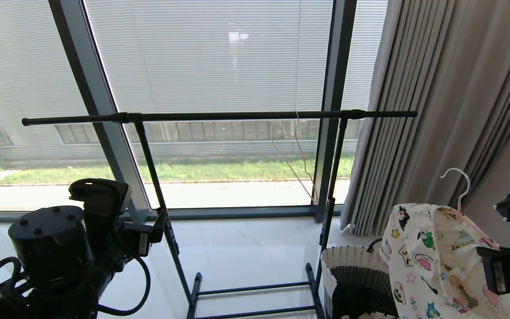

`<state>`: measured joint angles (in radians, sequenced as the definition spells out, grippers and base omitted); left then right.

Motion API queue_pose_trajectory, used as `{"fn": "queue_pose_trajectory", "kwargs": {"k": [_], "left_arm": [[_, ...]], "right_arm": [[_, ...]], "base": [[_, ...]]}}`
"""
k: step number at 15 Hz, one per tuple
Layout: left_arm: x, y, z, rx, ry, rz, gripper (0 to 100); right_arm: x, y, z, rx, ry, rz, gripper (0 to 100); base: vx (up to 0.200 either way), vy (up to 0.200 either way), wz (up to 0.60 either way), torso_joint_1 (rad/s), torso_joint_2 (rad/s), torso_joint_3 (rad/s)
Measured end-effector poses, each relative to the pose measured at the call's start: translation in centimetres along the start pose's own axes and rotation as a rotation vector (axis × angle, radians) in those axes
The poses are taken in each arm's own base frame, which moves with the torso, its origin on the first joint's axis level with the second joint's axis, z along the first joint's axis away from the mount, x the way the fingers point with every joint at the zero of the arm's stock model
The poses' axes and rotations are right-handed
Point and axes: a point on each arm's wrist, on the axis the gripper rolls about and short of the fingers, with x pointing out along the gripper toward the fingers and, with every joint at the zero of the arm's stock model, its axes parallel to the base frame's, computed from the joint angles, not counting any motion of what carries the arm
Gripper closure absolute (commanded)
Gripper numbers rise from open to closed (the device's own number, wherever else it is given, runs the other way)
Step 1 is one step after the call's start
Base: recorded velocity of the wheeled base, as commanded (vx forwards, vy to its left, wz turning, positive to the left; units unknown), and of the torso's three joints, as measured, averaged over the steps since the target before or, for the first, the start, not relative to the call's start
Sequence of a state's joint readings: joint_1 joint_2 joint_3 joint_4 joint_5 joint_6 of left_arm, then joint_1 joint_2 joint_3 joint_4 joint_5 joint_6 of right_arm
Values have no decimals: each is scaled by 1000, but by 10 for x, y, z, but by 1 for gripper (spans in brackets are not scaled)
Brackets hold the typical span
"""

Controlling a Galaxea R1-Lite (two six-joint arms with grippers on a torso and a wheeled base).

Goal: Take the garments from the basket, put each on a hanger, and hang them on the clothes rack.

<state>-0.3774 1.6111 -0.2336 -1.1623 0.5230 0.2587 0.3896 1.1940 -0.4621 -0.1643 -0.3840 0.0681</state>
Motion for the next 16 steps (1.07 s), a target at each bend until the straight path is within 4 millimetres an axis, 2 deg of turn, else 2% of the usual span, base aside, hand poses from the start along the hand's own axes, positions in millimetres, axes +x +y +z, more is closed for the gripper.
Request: {"fn": "queue_pose_trajectory", "kwargs": {"k": [3,5,9,16], "left_arm": [[0,0,0,0,0,0,0],[-1,-1,0,1,0,-4,0],[-1,-1,0,1,-1,-7,0],[-1,-1,0,1,-1,-7,0]], "right_arm": [[20,12,15,19,-68,5,100],[24,19,21,-5,-86,78,100],[23,22,29,-95,-146,223,100],[21,22,37,-128,-183,245,100]], "base": [[0,0,0,0,0,0],[0,0,0,0,0,0],[200,0,0,-6,-1,6],[200,0,0,7,6,1]]}}
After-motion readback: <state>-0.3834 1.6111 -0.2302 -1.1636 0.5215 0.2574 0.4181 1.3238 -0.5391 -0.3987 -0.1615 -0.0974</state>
